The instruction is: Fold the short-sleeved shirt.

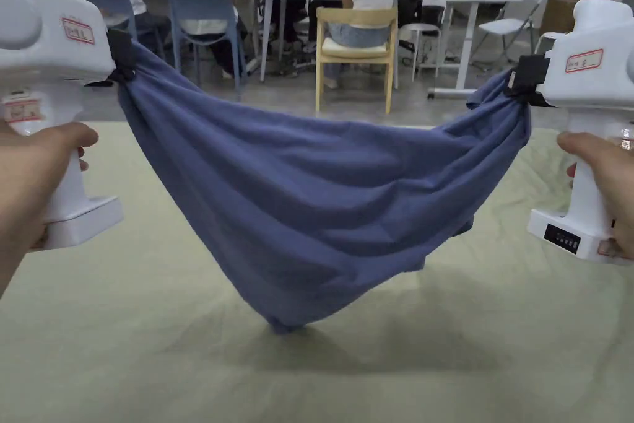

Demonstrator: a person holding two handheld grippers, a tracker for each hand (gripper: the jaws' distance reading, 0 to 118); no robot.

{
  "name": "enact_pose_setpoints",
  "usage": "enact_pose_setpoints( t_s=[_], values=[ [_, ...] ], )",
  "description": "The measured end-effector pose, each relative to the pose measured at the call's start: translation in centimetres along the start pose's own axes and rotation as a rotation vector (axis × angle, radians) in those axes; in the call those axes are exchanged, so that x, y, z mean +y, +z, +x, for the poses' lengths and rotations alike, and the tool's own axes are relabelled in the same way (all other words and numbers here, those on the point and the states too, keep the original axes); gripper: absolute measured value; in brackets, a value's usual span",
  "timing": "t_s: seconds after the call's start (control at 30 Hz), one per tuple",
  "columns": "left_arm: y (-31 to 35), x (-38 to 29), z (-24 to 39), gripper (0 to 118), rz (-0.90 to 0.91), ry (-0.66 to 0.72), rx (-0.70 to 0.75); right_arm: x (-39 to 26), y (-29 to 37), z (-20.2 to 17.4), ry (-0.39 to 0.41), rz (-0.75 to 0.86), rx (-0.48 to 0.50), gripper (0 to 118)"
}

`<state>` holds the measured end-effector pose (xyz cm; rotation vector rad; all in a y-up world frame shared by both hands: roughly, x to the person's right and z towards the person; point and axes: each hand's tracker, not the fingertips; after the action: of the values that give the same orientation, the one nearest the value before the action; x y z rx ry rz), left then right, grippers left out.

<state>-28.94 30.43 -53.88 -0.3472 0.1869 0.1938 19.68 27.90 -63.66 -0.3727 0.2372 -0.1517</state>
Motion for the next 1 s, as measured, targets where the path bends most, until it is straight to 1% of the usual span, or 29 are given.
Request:
enact_pose_setpoints(
  t_s=[0.03, 0.07, 0.13, 0.17, 0.2, 0.23, 0.3, 0.4, 0.5, 0.63, 0.7, 0.73, 0.77, 0.8, 0.87, 0.93, 1.0],
  values=[
    [-2.9, -1.9, -0.4, 0, -0.032, 0.013, 0.025, -2.0, -1.8, 0.5, 0.003, -0.035, -0.008, 5],
    [-4.3, -3.7, -0.7, 0, -0.076, -0.012, 0.057, -4.0, -3.2, 0.9, 0.006, -0.076, -0.035, 5],
    [-7.2, -8.3, -1.3, 0, -0.142, -0.014, 0.070, -8.5, -6.2, 1.9, 0.003, -0.138, -0.047, 5],
    [-9.0, -9.8, -2.7, 0, -0.174, 0.002, 0.068, -10.2, -6.8, 2.3, -0.008, -0.175, -0.072, 5],
    [-10.1, -11.7, -3.1, 0, -0.220, 0.023, 0.060, -12.5, -8.1, 3.0, -0.036, -0.210, -0.076, 5],
    [-11.0, -13.6, -3.6, 0, -0.266, 0.050, 0.063, -14.5, -9.0, 3.7, -0.059, -0.256, -0.081, 5],
    [-11.6, -16.2, -4.8, 0, -0.313, 0.071, 0.054, -17.6, -9.2, 4.5, -0.108, -0.281, -0.084, 5],
    [-10.8, -19.1, -5.8, 0, -0.317, 0.050, 0.055, -20.4, -8.1, 5.5, -0.135, -0.281, -0.079, 5],
    [-7.5, -21.5, -6.8, 0, -0.342, 0.020, 0.030, -22.8, -4.3, 6.2, -0.125, -0.261, -0.074, 5],
    [-1.3, -25.3, -7.9, 0, -0.350, 0.056, 0.010, -26.3, 1.9, 7.4, -0.136, -0.249, -0.088, 5],
    [1.6, -27.0, -8.1, 0, -0.367, 0.066, 0.006, -28.0, 5.0, 8.2, -0.161, -0.251, -0.089, 5],
    [2.9, -27.8, -8.3, 0, -0.381, 0.067, 0.013, -28.9, 6.5, 8.6, -0.196, -0.246, -0.098, 5],
    [4.1, -28.3, -8.4, 0, -0.398, 0.064, 0.014, -29.6, 7.9, 8.9, -0.207, -0.256, -0.100, 5],
    [5.5, -29.0, -8.6, 0, -0.406, 0.046, 0.023, -30.1, 10.0, 8.2, -0.202, -0.247, -0.097, 5],
    [8.3, -30.1, -8.9, 0, -0.429, -0.002, 0.033, -31.3, 12.8, 8.5, -0.206, -0.261, -0.103, 5],
    [11.0, -31.0, -9.3, 0, -0.455, 0.004, 0.016, -32.8, 16.3, 8.8, -0.208, -0.269, -0.111, 5],
    [13.5, -32.1, -9.3, 0, -0.477, 0.014, 0.004, -33.9, 19.2, 8.4, -0.178, -0.297, -0.124, 5]
  ],
)
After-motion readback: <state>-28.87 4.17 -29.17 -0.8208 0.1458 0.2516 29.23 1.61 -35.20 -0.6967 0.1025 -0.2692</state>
